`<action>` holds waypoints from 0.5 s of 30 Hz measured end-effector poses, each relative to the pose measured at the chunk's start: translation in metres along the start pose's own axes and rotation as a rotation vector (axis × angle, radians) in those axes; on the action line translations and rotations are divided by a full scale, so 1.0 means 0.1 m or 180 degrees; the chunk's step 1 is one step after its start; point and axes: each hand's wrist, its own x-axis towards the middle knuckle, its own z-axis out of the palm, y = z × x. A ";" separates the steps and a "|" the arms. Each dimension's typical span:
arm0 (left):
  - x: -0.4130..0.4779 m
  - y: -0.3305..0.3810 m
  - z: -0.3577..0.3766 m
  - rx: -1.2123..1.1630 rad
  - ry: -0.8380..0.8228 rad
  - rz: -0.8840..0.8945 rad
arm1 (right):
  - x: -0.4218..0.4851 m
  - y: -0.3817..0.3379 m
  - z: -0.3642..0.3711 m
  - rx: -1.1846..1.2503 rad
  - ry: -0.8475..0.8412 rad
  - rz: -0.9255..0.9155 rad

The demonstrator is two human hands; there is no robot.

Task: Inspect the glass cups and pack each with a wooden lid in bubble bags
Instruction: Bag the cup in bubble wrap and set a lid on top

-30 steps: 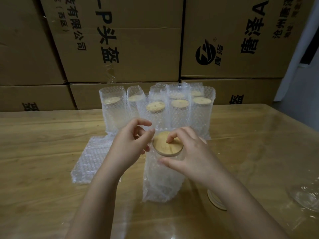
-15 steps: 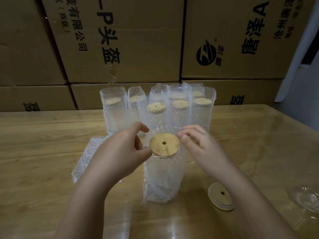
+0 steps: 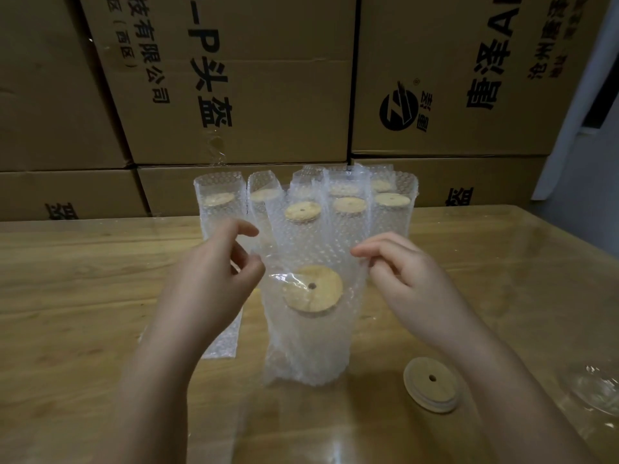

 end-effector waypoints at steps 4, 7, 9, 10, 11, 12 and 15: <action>-0.02 0.01 -0.05 0.0549 -0.0331 0.0717 | 0.01 0.06 -0.08 -0.0418 -0.0270 -0.0072; -0.05 0.02 -0.09 0.0595 -0.0865 0.0766 | 0.01 0.08 -0.11 -0.0544 -0.0254 -0.0055; -0.04 -0.02 -0.09 0.0700 -0.0950 0.0806 | 0.02 0.09 -0.11 -0.0547 -0.0185 -0.0088; -0.03 -0.03 -0.08 0.0762 -0.0941 0.0848 | 0.02 0.09 -0.11 -0.0524 -0.0137 -0.0112; -0.02 -0.03 -0.07 0.0798 -0.0926 0.0879 | 0.03 0.08 -0.10 -0.0496 -0.0091 -0.0139; -0.01 -0.03 -0.07 0.0787 -0.0896 0.0895 | 0.03 0.08 -0.10 -0.0469 -0.0053 -0.0160; 0.01 -0.04 -0.07 0.0724 -0.0656 0.0893 | 0.03 0.06 -0.09 -0.0419 0.0113 -0.0227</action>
